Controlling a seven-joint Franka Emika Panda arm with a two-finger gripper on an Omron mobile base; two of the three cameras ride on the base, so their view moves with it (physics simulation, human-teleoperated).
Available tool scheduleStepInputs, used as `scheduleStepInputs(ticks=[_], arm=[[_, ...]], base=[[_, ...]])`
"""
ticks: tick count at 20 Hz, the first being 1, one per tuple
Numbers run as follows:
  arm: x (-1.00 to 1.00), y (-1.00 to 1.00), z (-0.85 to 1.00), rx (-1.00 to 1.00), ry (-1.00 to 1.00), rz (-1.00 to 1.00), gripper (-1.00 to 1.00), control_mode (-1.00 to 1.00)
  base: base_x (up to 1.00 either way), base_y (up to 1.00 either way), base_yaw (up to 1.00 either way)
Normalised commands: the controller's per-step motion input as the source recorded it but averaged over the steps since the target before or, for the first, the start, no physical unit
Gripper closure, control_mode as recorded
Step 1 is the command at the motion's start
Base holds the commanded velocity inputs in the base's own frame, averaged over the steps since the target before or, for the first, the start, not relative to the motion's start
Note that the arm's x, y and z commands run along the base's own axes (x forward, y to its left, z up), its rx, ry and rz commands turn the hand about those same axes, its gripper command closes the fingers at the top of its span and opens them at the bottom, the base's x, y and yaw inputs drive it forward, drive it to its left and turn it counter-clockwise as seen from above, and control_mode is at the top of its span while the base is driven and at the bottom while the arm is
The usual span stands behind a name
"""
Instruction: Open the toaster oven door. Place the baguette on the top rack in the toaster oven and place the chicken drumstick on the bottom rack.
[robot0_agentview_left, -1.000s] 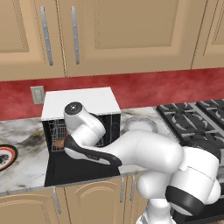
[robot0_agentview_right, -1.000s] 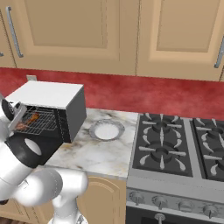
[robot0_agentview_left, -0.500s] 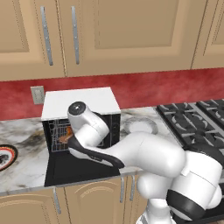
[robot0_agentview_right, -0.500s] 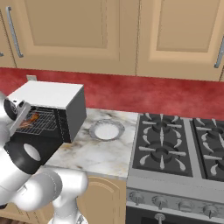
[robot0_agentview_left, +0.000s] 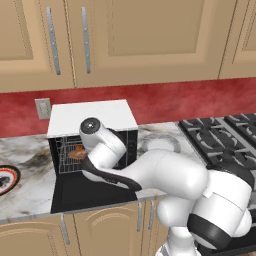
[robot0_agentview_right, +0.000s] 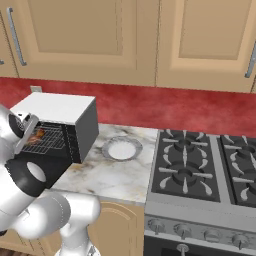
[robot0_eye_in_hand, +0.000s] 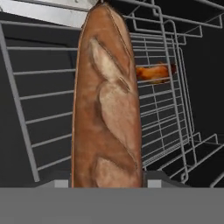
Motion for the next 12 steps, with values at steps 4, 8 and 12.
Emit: scheduleStepInputs(ticks=[4,8,12], arm=[[0.11,0.00,-0.05,0.00,-0.10,0.00,1.00,-1.00],[0.10,0.00,-0.08,0.00,-0.05,0.00,1.00,-1.00],[0.00,0.00,-0.12,0.00,-0.01,0.00,1.00,-1.00]], base=[[0.00,0.00,0.00],[0.00,0.00,0.00],[0.00,0.00,0.00]])
